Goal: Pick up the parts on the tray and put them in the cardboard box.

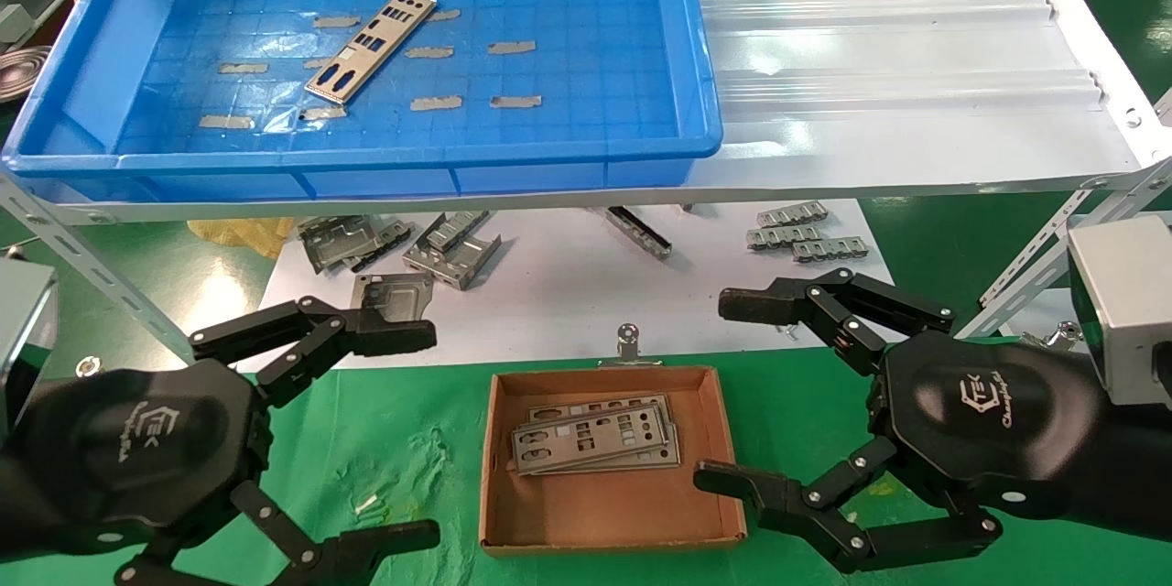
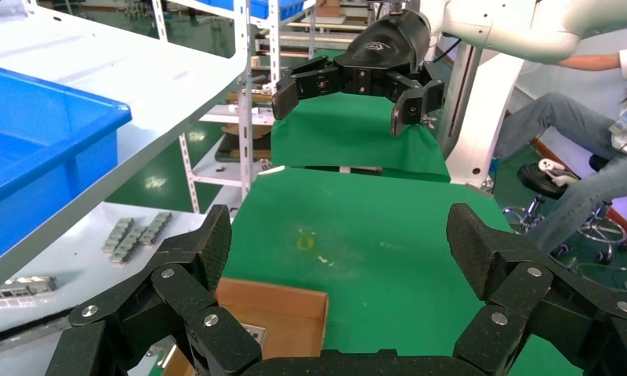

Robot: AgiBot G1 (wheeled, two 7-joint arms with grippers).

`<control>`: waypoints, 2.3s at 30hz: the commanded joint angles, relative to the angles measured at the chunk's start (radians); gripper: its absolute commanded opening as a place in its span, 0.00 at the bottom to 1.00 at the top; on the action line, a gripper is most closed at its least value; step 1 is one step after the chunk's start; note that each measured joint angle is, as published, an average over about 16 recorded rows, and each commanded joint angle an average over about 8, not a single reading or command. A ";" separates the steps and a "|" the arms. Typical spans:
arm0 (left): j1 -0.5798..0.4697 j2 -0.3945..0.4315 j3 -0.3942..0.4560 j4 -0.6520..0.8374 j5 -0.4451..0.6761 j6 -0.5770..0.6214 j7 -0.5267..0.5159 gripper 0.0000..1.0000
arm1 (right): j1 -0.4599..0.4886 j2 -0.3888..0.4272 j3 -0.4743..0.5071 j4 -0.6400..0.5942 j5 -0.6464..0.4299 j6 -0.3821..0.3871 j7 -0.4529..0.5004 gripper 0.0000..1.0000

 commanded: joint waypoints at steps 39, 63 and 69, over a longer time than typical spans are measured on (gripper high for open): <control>0.000 0.000 0.000 0.000 0.000 0.000 0.000 1.00 | 0.000 0.000 0.000 0.000 0.000 0.000 0.000 0.00; -0.468 0.210 0.109 0.282 0.329 -0.159 -0.003 1.00 | 0.000 0.000 0.000 0.000 0.000 0.000 0.000 0.00; -0.706 0.371 0.209 0.589 0.551 -0.286 0.008 1.00 | 0.000 0.000 0.000 0.000 0.000 0.000 0.000 0.00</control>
